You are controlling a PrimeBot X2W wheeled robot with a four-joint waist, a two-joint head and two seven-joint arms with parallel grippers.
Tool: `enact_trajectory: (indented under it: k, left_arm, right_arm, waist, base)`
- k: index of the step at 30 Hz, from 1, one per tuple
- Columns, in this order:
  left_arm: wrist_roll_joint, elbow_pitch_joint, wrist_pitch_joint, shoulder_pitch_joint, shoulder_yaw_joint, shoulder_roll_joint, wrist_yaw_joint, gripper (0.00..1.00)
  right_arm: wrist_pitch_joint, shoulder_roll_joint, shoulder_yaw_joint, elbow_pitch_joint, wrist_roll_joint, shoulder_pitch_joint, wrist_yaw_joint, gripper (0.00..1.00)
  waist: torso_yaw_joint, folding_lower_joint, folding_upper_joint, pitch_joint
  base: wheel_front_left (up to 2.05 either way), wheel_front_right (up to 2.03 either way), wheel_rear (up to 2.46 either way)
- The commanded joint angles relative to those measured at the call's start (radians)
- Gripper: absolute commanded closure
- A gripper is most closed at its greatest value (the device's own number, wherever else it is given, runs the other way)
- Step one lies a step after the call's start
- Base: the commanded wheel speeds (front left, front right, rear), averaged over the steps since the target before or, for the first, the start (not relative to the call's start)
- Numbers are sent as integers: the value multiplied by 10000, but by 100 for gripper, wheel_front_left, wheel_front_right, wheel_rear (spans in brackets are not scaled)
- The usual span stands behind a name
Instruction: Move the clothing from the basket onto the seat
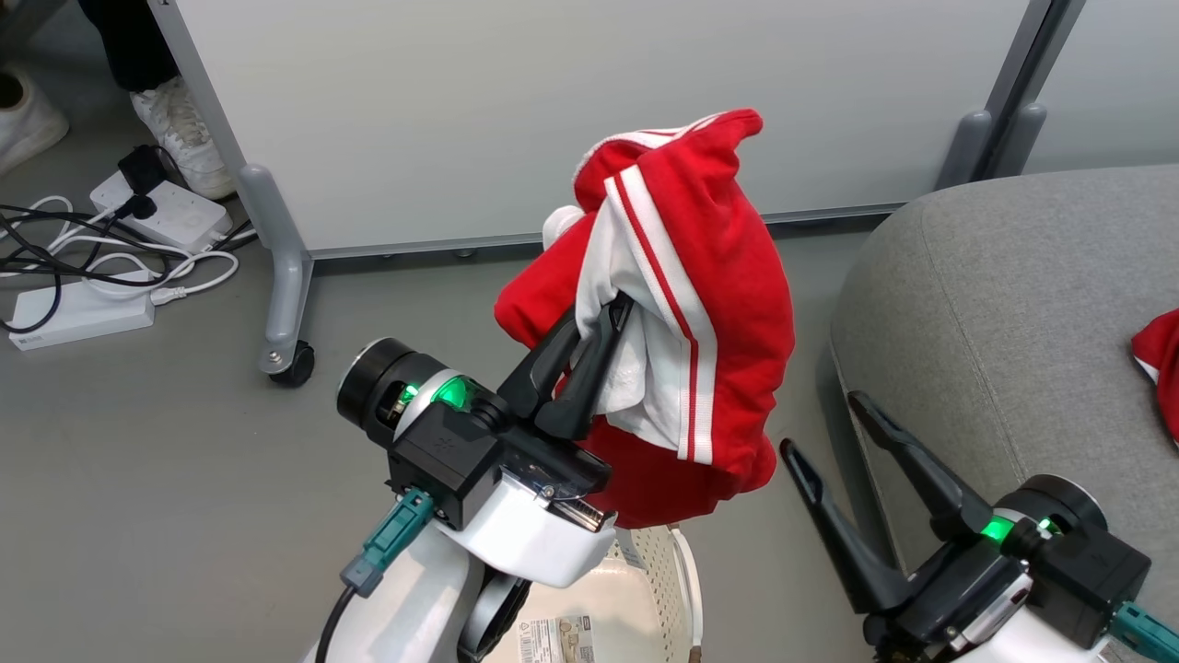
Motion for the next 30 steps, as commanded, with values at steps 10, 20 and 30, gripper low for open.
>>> enact_trajectory:
  k: [10,20,30]
  left_arm:
    - [155,-108,-7,96,-539,24,-260,100]
    - [23,-144,-7,194,-1394,24,-542,100]
    - [-86,12,-7,300,-2209,25,-759,100]
  right_arm:
    - [1,-21,458,125,149,-398,3,0]
    - [1,-139,856,660,418,-694,3,0]
    - [-1,-108,1124,1084,214,-987,3,0]
  waist:
    - [10,0,-1,6]
    - [194,0,-1,-144]
    - [386,0,-1,-273]
  base:
    - [0,0,0]
    - [0,0,0]
    - [0,0,0]
